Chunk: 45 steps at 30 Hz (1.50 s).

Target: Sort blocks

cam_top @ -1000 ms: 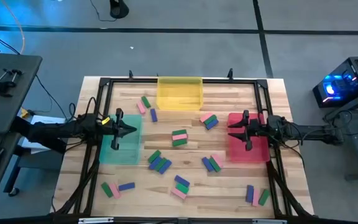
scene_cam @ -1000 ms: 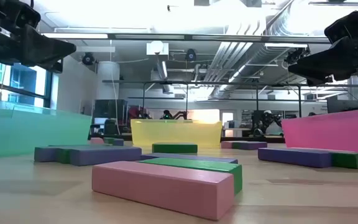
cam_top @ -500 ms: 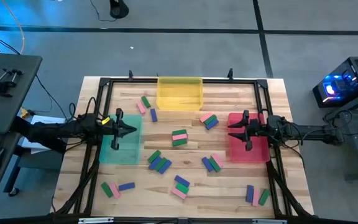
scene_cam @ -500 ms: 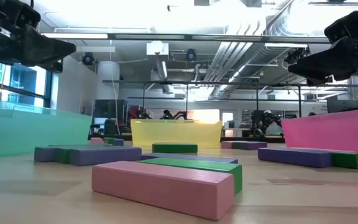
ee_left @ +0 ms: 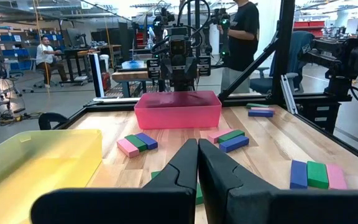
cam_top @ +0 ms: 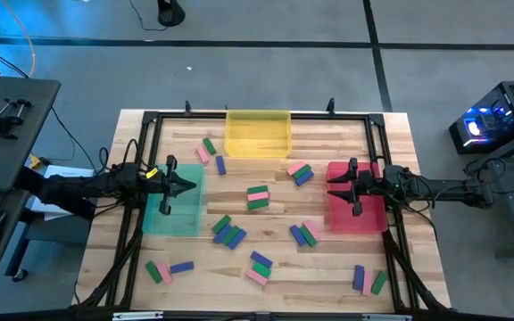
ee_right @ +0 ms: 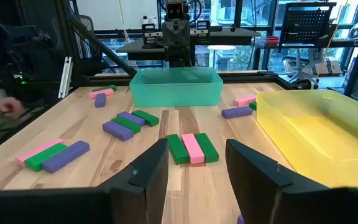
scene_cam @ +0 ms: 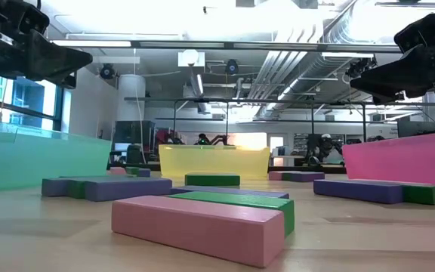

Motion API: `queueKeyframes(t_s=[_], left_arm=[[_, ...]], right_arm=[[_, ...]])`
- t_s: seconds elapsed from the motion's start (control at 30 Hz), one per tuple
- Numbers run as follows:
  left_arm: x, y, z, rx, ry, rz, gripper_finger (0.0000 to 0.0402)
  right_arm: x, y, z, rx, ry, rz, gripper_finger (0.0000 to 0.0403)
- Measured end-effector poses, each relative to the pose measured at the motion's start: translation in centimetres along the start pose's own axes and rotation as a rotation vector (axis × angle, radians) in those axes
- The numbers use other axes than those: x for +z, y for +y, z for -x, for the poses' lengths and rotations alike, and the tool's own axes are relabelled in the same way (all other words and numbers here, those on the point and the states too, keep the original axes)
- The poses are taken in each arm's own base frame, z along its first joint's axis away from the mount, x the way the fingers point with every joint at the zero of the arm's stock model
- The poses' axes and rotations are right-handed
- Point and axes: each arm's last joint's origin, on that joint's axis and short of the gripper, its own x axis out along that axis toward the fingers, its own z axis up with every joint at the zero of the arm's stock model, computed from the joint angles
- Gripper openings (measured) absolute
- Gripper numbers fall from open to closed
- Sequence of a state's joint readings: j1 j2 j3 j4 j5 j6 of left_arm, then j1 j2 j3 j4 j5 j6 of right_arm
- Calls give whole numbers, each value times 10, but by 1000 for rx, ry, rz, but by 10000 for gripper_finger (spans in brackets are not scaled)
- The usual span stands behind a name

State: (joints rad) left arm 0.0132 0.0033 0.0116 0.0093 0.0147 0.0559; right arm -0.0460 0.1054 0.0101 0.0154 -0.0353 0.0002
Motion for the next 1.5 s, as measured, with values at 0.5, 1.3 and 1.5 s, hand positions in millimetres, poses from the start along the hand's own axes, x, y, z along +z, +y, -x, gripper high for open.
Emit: queueKeyframes(t_s=[0.5,1.3,1.5], left_arm=[[0,0,0,0,0,0,1],[0,0,0,0,-2,2,1],[2,0,0,0,-18,100,1]], right_arm=[[0,0,0,-2,0,21,147],[62,9,22,415,-607,-443,147],[68,20,16,496,-522,-376,147]])
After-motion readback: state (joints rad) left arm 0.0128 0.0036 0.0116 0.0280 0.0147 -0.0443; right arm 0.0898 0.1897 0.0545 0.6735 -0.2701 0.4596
